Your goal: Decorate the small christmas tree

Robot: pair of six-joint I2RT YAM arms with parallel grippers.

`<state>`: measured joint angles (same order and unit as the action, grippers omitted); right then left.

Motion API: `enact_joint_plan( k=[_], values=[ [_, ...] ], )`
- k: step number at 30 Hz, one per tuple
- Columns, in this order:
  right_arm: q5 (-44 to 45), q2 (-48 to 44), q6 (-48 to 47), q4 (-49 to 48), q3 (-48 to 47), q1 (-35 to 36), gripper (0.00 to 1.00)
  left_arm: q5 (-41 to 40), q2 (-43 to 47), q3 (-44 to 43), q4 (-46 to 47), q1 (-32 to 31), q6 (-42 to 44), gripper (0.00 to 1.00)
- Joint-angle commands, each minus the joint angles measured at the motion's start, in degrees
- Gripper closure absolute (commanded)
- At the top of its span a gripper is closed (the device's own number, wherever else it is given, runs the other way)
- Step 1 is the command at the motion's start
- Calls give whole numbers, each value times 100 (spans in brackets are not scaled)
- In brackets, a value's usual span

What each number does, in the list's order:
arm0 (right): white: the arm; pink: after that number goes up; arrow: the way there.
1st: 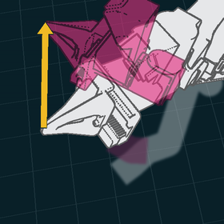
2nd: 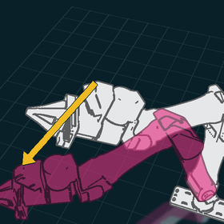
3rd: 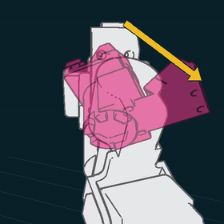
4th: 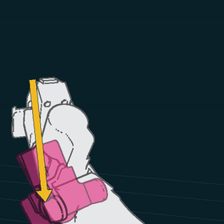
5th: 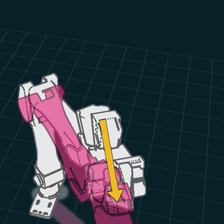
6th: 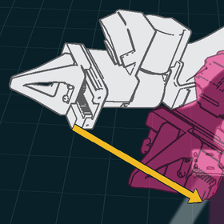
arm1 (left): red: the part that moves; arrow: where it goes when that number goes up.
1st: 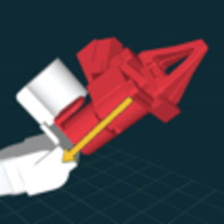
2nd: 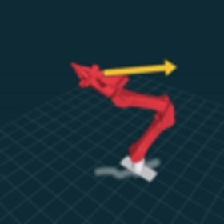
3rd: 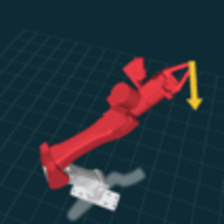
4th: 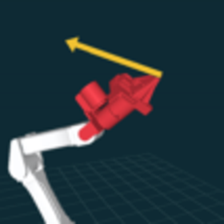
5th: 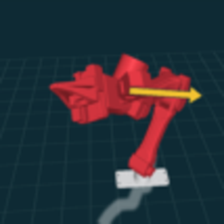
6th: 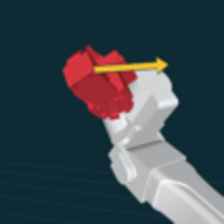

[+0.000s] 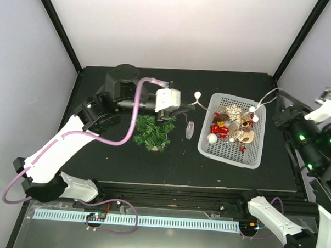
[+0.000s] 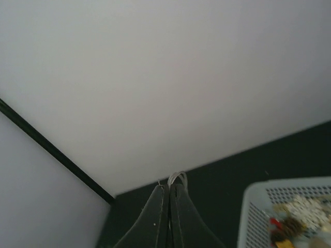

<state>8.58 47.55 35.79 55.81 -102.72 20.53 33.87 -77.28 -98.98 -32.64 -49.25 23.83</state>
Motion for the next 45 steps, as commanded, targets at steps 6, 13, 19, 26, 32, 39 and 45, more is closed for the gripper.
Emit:
enact_joint_plan(
  k=[6,13,19,26,32,39,45],
  values=[
    [216,143,69,-153,936,12,94,1401,71,-252,-1139,-189,472,98],
    [285,144,-23,-124,1126,11,50,1387,-103,-730,-1262,-199,340,98],
    [-93,-72,-154,-197,1395,12,44,1368,-305,-1232,-1251,-200,160,98],
    [-1674,-400,-740,-459,2195,10,44,1363,-601,-2399,-1673,-200,415,98],
    [-3020,-966,-976,-970,3146,12,42,629,-680,-2804,-1524,-199,457,99],
    [-4257,-1969,-907,-1819,4564,12,38,92,-889,-3282,-1299,-222,412,99],
    [-4609,-2547,-985,-1935,5221,8,37,-720,-1207,-3671,-1091,-371,729,98]
  ],
)
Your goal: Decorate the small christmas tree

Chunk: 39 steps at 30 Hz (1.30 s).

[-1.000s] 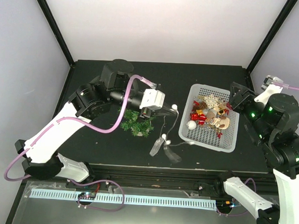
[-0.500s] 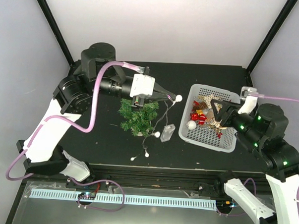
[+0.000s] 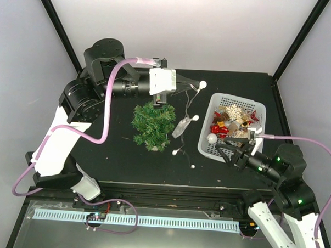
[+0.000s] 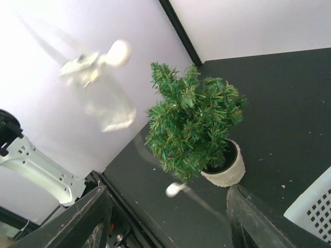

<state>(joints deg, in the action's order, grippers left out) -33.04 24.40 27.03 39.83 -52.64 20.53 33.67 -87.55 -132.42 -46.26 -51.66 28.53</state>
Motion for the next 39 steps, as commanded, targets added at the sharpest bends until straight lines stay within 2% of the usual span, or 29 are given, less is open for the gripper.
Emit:
enact_joint_plan(
  k=[1,4,10,12,15,22,25,29,33,39],
  values=[
    [-377,-223,-133,-262,246,11,37,-900,-217,-345,328,-179,332,99],
    [-49,-105,-279,10,270,12,37,-1525,-331,-387,496,-368,582,99],
    [1156,333,-600,509,-34,18,37,-3134,-534,-383,834,-804,1376,98],
    [1238,535,-657,461,-114,16,37,-3452,-580,-377,945,-897,1594,98],
    [1115,775,-707,282,-181,13,37,-3473,-597,-389,992,-939,1705,98],
    [59,762,-677,-244,-323,19,38,-3270,-644,-391,630,-941,1780,99],
    [-27,830,-676,-119,-428,25,38,-3366,-752,-406,561,-940,1795,99],
    [918,1090,-852,423,-587,76,39,-3589,-1026,-636,205,-1007,1918,99],
    [1999,1473,-808,879,-733,97,40,-4501,-1441,-957,8,-1111,2130,98],
    [2761,1696,-750,1132,-805,109,40,-5973,-1923,-996,-50,-1267,2754,98]
  ],
)
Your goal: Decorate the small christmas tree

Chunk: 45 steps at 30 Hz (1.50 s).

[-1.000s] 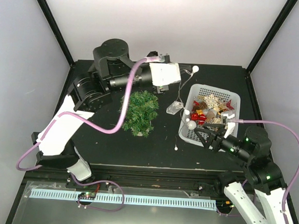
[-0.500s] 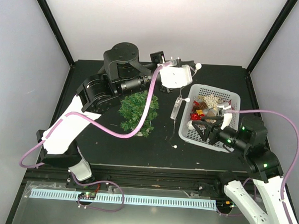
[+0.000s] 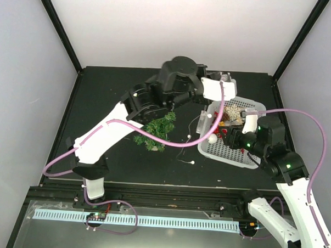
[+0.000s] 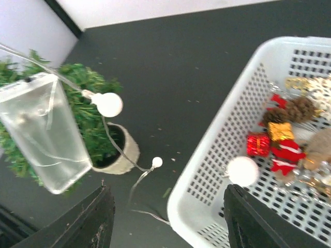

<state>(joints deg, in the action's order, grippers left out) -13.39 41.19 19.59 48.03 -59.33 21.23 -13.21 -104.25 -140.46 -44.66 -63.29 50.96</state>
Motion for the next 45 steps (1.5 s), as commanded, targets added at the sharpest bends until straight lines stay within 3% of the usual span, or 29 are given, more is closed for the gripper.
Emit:
enact_joint_plan(
  k=[1,8,18,31,34,39,45],
  values=[
    [862,28,0,328,-121,39,40,-1459,-300,-192,-207,-105,583,98],
    [656,-149,-14,279,78,46,41,-2466,-596,-192,-122,-91,1166,98],
    [718,-172,-32,374,178,611,44,-2310,-842,-192,-866,-77,882,98],
    [3807,1254,721,1297,-579,2542,40,-2195,-1229,-262,-752,274,895,98],
    [4142,1318,891,1208,-569,3001,39,-1904,-1285,-271,-957,343,701,99],
    [3852,994,1204,566,-165,3479,37,-1321,-1366,-321,-1383,531,366,98],
    [5343,2096,2488,1553,-402,4894,37,-645,-1590,-482,-1935,755,-11,98]
  ],
)
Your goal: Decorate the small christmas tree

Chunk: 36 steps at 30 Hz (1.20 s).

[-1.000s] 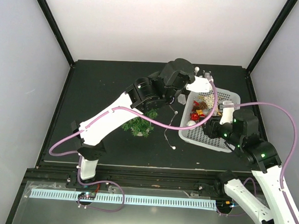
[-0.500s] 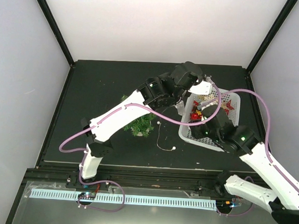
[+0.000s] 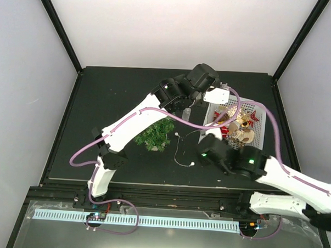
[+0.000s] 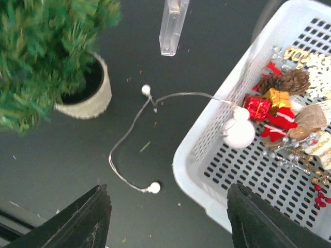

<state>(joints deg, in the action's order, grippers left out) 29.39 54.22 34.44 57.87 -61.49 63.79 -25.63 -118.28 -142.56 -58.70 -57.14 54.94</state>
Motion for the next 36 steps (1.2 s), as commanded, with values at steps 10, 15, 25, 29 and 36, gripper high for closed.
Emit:
enact_joint_plan(
  k=[10,15,25,29,36],
  values=[
    [1504,363,2279,113,161,843,32,1735,-137,-268,-889,455,-911,98],
    [1496,-572,2315,-765,858,739,31,2096,25,-272,-811,561,-1183,99],
    [865,-480,1950,-1309,1193,252,31,1841,368,-272,-270,670,-1306,98],
    [641,-133,1813,-1681,1211,170,31,1599,526,-278,24,670,-1197,98],
    [364,496,1569,-2323,1196,65,30,1344,727,-272,349,661,-972,99]
  ],
)
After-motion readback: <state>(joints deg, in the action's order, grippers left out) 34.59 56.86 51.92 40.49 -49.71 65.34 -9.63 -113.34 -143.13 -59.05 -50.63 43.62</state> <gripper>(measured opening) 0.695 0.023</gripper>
